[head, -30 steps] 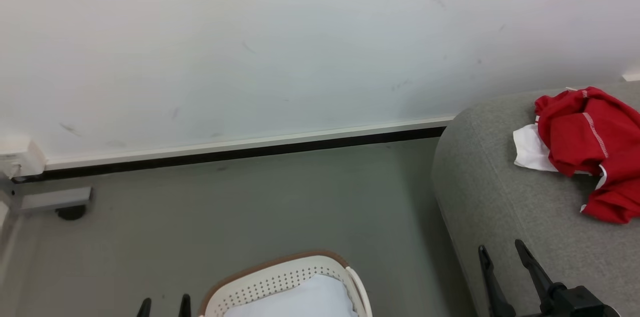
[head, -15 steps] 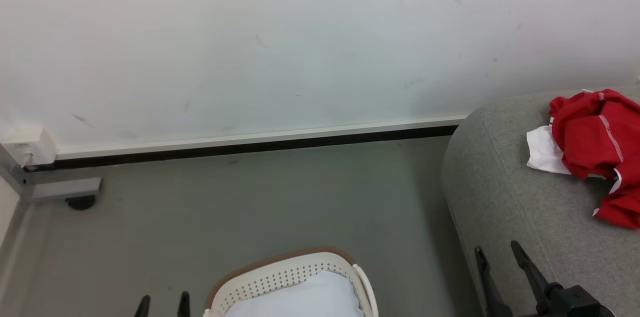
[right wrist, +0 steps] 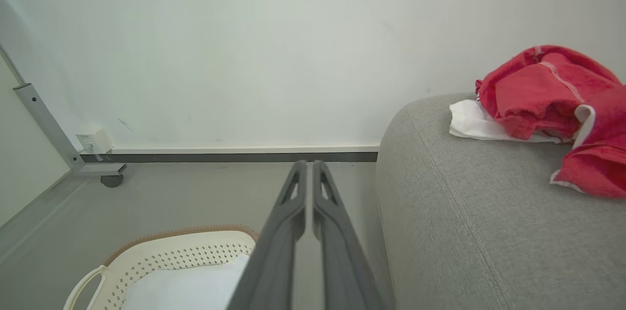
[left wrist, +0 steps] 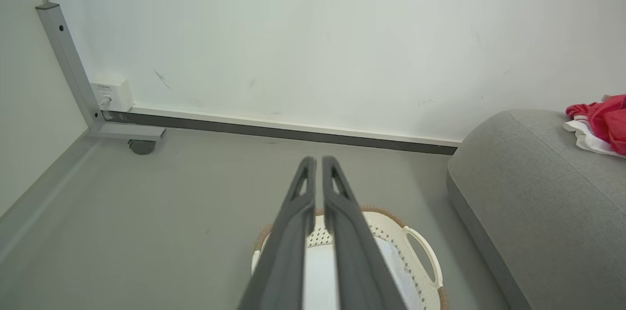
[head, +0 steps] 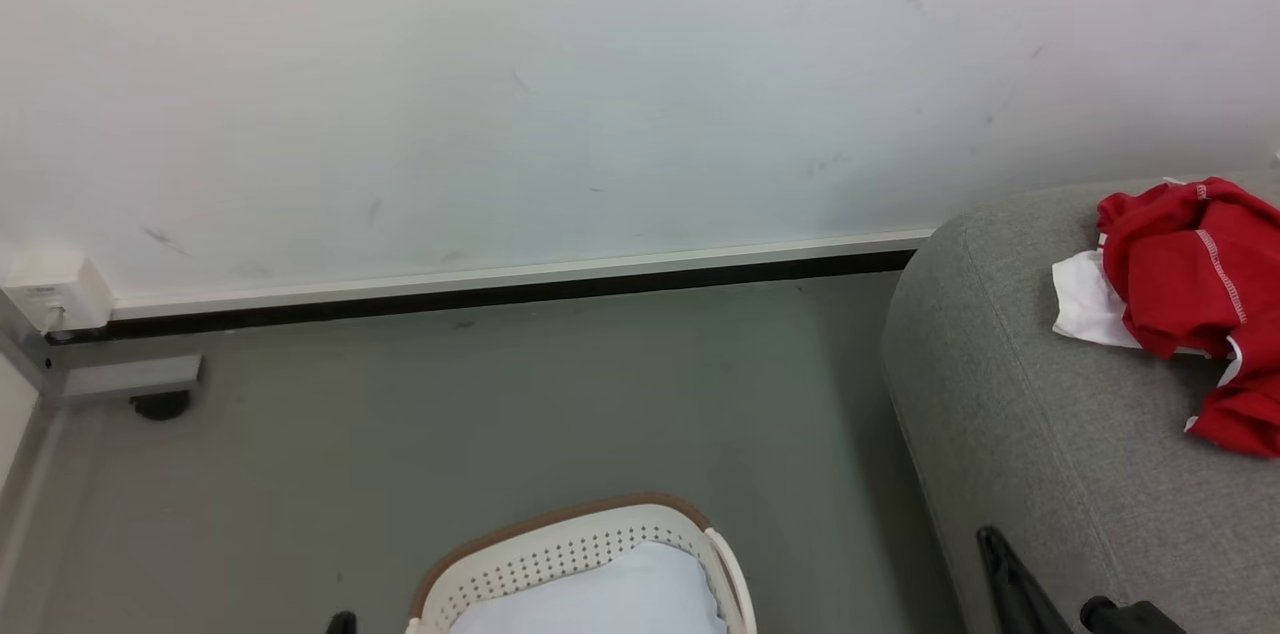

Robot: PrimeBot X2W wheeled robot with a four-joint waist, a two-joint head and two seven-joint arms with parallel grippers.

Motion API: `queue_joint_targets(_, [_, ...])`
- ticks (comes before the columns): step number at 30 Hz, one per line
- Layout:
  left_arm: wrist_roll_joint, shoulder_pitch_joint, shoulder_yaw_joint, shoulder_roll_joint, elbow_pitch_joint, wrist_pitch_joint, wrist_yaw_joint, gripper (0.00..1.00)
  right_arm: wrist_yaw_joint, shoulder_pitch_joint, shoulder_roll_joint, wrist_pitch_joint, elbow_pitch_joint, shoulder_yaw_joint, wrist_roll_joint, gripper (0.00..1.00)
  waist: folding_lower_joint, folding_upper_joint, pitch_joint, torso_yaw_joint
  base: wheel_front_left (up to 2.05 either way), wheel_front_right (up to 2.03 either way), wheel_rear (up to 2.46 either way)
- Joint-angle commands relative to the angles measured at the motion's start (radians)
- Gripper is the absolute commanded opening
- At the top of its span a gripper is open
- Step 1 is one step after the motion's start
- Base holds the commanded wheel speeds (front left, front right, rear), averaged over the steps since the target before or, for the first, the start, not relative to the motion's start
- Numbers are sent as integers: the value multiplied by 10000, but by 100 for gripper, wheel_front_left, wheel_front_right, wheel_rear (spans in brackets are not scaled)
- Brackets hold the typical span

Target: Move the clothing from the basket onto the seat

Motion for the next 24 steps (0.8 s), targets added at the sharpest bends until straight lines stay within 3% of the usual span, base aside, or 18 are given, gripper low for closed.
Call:
queue_joint_targets(1, [-259,-104,57,3,61,100,-9,0,0,3,-8,44,-57,-19,277,0,0,-1,2,15,0,0,0])
queue_joint_targets(24, [-4329,-1001,320,27,63,1154,169,0,-5,-341,-379,804,-303,-298,4695,0,0,-1,33,265,0,0,0])
